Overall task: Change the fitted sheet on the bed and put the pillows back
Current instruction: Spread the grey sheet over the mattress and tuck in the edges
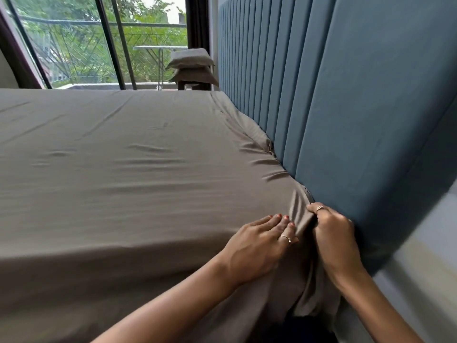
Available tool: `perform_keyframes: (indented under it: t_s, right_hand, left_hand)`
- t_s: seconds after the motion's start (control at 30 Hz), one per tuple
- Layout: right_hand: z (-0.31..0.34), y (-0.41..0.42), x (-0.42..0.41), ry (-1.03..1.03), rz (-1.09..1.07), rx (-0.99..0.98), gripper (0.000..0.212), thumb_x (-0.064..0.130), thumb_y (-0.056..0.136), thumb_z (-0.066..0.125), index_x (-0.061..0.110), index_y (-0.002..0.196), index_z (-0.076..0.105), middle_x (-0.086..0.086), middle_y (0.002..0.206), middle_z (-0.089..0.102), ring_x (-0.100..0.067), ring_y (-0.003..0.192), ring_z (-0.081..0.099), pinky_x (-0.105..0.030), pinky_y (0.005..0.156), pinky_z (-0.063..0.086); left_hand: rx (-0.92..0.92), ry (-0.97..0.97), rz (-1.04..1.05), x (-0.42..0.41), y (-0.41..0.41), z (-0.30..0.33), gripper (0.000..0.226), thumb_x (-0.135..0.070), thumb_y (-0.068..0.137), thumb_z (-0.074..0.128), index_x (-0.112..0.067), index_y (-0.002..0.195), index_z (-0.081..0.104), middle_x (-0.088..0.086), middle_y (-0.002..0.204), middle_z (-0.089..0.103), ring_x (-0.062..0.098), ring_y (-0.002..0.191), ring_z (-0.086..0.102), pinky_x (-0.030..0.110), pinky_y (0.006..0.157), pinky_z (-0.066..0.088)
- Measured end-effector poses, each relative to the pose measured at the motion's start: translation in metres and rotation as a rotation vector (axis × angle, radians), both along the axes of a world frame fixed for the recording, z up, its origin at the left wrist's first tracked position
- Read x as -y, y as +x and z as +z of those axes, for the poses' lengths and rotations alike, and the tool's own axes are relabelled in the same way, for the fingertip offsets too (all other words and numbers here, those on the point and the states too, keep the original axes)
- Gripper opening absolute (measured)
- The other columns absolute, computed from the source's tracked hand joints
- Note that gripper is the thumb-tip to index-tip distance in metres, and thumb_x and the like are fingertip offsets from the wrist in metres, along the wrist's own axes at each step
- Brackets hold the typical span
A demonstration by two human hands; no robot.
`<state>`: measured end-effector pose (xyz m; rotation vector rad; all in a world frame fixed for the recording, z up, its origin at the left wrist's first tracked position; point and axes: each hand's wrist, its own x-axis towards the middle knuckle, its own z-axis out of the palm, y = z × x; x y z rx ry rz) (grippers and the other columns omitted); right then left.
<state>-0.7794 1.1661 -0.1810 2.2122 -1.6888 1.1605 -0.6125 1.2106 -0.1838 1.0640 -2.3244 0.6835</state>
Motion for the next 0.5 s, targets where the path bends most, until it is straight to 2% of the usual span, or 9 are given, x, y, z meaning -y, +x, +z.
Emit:
perform_keyframes:
  t_s: [0.07, 0.2, 0.3, 0.33, 0.4, 0.47, 0.5]
  right_hand:
    - [-0.005, -0.001, -0.007, -0.013, -0.02, 0.024, 0.041, -0.024, 0.062, 0.054, -0.009, 0.097, 0.068, -0.025, 0.091, 0.07, -0.039, 0.081, 0.07, -0.049, 0.075, 0.055]
    - [-0.012, 0.002, -0.015, 0.018, -0.08, -0.018, 0.042, -0.01, 0.067, 0.043, -0.013, 0.103, 0.066, -0.028, 0.097, 0.068, -0.041, 0.087, 0.069, -0.051, 0.077, 0.054]
    - [-0.009, 0.001, -0.023, 0.098, -0.077, 0.03, 0.035, -0.007, 0.084, 0.041, -0.006, 0.109, 0.066, -0.024, 0.103, 0.069, -0.039, 0.093, 0.067, -0.045, 0.082, 0.053]
    - [-0.006, 0.0, -0.027, 0.134, -0.097, 0.075, 0.03, -0.004, 0.09, 0.044, -0.002, 0.109, 0.067, -0.02, 0.104, 0.069, -0.037, 0.094, 0.067, -0.042, 0.081, 0.052]
    - [-0.001, -0.003, -0.039, 0.188, -0.135, 0.133, 0.023, 0.007, 0.093, 0.051, 0.006, 0.111, 0.066, -0.017, 0.103, 0.07, -0.036, 0.094, 0.065, -0.04, 0.078, 0.05]
    - [0.004, -0.004, -0.048, 0.284, -0.194, 0.104, 0.027, 0.017, 0.095, 0.051, 0.01, 0.119, 0.062, -0.019, 0.105, 0.069, -0.04, 0.097, 0.063, -0.042, 0.078, 0.047]
    - [0.006, -0.004, -0.05, 0.352, -0.234, 0.068, 0.032, 0.023, 0.096, 0.049, 0.012, 0.124, 0.058, -0.021, 0.108, 0.067, -0.041, 0.1, 0.061, -0.043, 0.078, 0.046]
  left_hand:
    - [-0.035, -0.038, -0.017, 0.0, 0.003, -0.006, 0.038, -0.022, 0.096, 0.042, -0.005, 0.115, 0.069, 0.011, 0.117, 0.068, 0.023, 0.111, 0.064, 0.032, 0.099, 0.047]
    - [-0.001, -0.113, -0.015, 0.0, 0.002, -0.012, 0.038, -0.024, 0.103, 0.036, -0.012, 0.113, 0.071, 0.011, 0.123, 0.066, 0.025, 0.113, 0.063, 0.034, 0.099, 0.047]
    - [0.001, -0.125, 0.005, -0.004, -0.002, -0.013, 0.025, -0.029, 0.095, 0.054, -0.018, 0.111, 0.07, 0.013, 0.125, 0.064, 0.026, 0.114, 0.062, 0.035, 0.097, 0.048]
    - [0.0, -0.1, 0.028, -0.005, -0.003, -0.011, 0.028, -0.031, 0.092, 0.059, -0.018, 0.115, 0.067, 0.011, 0.125, 0.064, 0.026, 0.113, 0.062, 0.035, 0.096, 0.049]
    - [-0.015, -0.037, 0.075, -0.006, -0.006, 0.001, 0.035, -0.031, 0.086, 0.063, -0.017, 0.118, 0.063, 0.005, 0.115, 0.067, 0.022, 0.105, 0.065, 0.033, 0.086, 0.052]
    - [-0.035, 0.026, 0.122, -0.001, -0.012, 0.017, 0.031, -0.032, 0.084, 0.059, -0.016, 0.11, 0.063, -0.001, 0.101, 0.068, 0.02, 0.092, 0.066, 0.033, 0.075, 0.053]
    - [-0.019, 0.056, 0.159, 0.005, -0.016, 0.024, 0.032, -0.035, 0.083, 0.056, -0.016, 0.108, 0.064, -0.001, 0.098, 0.068, 0.02, 0.09, 0.066, 0.033, 0.074, 0.052]
